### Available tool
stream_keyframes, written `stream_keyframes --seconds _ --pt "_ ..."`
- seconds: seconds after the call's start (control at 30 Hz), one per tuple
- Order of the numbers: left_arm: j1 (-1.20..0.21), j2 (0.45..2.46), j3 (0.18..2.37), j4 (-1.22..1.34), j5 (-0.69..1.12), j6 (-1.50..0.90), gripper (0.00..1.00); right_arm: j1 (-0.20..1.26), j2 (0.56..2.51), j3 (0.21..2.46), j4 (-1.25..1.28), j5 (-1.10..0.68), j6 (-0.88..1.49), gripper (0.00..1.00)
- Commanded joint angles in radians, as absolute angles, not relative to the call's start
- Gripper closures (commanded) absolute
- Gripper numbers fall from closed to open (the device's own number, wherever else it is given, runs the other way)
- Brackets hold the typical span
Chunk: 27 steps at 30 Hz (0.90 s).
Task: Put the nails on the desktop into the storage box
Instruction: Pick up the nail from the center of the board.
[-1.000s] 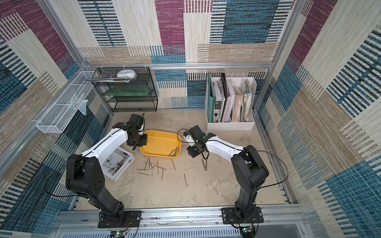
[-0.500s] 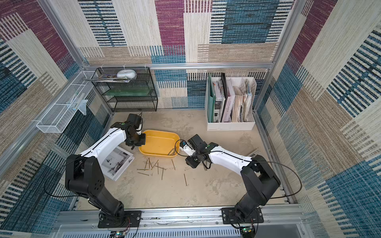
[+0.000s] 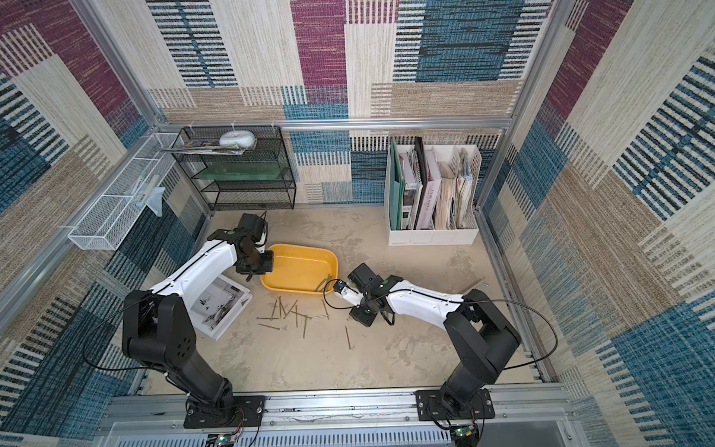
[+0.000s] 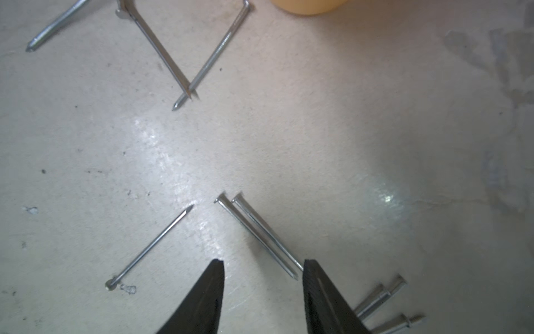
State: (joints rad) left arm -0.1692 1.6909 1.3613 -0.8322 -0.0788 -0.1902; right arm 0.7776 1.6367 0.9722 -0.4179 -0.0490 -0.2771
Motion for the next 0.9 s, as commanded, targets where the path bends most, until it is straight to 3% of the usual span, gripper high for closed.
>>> stream_keyframes --seconds 0.0,0.67,0.77,0.87 --pt "-0.164 1.691 1.370 -0.844 -0.070 -0.185 1.00 0.788 1.669 1.005 -0.440 -0.019 -0.344 0.50" --pt "-0.144 1.701 1.371 -0.844 -0.053 -0.187 1.00 0.819 1.776 0.996 -0.429 0.026 -0.382 0.51" --pt "-0.143 1.704 1.371 -0.843 -0.051 -0.188 1.00 0.826 1.793 0.990 -0.424 0.041 -0.382 0.56" --pt "-0.141 1.703 1.370 -0.843 -0.052 -0.187 1.00 0.832 1.797 0.983 -0.417 0.056 -0.376 0.70"
